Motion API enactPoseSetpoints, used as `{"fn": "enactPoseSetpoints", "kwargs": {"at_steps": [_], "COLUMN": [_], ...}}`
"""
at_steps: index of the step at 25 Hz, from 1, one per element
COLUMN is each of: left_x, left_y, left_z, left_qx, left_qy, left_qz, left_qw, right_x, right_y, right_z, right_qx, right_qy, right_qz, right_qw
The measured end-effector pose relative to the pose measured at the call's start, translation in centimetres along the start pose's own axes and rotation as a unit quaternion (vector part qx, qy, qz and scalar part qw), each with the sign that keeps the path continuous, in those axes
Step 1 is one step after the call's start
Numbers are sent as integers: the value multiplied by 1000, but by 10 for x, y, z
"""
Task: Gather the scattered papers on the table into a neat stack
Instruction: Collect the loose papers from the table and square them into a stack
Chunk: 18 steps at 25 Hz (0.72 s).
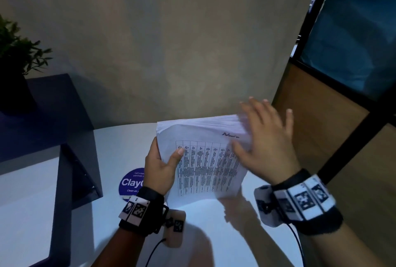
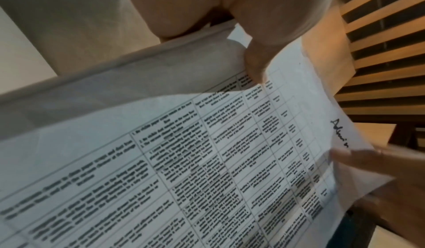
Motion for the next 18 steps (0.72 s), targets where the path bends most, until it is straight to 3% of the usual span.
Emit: {"fn": "enactPoseSetpoints", "kwargs": {"at_steps": [1,2,4,5,8,14,16,18], "left_x": [0,0,-3,-4,-6,-11,-11,-11], "left_y": [1,0,2,4,4,-2,-7,-10], "left_z": [0,-2,-3,-2,-5,-28,-19,1], "left_qx": [2,8,14,14,18,-69,-80,-48], "left_qy": [-10,-15,-21,-23,-6,64,96,114], "left_qz": [3,5,16,23,14,-37,-57,-55], "left_qw": [1000,1000,1000,999,1000,995,990,991], "right_x": [-7,-19,-52,-65,-97,-99,-105,-117], "right_y": [-5,-10,-19,-22,-25,-21,-28,-39], "right_z": [-22,-38,-56,-58,-46,-24,-14,-7], "right_qx": [-48,-102,-169,-187,-188,-187,-190,-193], "right_qy": [98,260,523,554,526,509,509,501], "right_qz": [-25,-39,-53,-44,-21,-166,-175,-158], "right_qw": [994,959,834,810,829,824,821,829]}}
Point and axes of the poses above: each hand's wrist, its own y-axis towards the middle knuckle, its own x-axis out of the back of the hand, z = x × y, the point moved 5 cm from there along y, towards the middle knuckle, and after that the axes turned 14 degrees about x, right-handed, at the moved point
